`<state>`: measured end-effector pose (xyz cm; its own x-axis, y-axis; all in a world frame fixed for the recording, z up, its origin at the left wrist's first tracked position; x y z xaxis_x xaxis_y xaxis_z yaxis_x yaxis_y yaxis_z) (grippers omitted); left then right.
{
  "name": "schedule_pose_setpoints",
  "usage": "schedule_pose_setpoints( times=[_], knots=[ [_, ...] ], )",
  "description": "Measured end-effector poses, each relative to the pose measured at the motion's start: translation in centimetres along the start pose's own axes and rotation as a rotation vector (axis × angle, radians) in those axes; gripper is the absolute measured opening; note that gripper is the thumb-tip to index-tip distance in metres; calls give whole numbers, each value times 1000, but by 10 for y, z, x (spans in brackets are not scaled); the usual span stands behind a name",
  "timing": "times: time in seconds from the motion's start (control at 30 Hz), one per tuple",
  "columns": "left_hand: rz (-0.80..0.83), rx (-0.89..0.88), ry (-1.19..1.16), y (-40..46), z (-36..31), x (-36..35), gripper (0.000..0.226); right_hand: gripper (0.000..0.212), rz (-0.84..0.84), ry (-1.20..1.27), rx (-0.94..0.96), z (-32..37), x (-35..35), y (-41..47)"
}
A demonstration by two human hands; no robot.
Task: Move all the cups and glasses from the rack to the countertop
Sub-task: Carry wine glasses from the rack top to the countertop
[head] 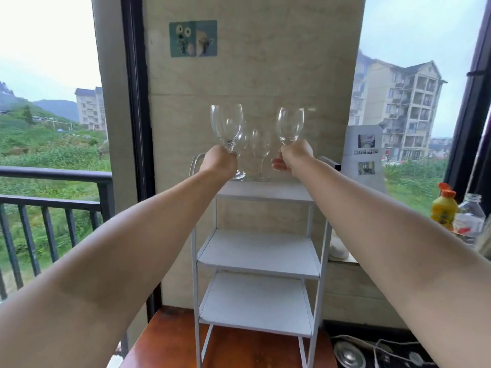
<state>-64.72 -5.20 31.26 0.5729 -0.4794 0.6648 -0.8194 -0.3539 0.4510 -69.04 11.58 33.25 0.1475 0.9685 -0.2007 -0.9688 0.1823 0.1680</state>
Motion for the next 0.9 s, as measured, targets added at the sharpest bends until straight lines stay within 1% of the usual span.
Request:
schedule_pose_setpoints(
  times=[0.1,0.23,0.4,0.57,0.7,0.9],
  knots=[
    [-6,-21,12,-15,-5,14,29,26,21,-12,22,8,3,-23],
    [-1,-46,-48,-45,-8,34,30,21,13,-30,80,20,11,-61],
    [80,-87,-59,-101,-1,58,34,13,-9,-45,86,16,21,-124],
    [157,-83,-39,-168,19,63,33,14,-52,-47,25,-11,43,-200],
    [261,-100,-47,-214,24,55,34,12,-96,-24,-48,-29,73,-242],
    [433,-115,-84,-286,23,20,33,10,-202,-32,-143,-69,131,-294]
  ],
)
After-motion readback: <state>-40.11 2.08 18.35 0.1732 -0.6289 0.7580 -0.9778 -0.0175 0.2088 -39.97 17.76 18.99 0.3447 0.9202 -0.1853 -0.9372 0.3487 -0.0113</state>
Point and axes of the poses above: each hand's wrist, its own y-axis towards the middle knuckle, its own x-axis out of the back of the hand, z = x × y, the point moved 2 cm from there along y, towards the middle knuckle, and after that the axes turned 12 degrees about y, right-handed, at the moved point
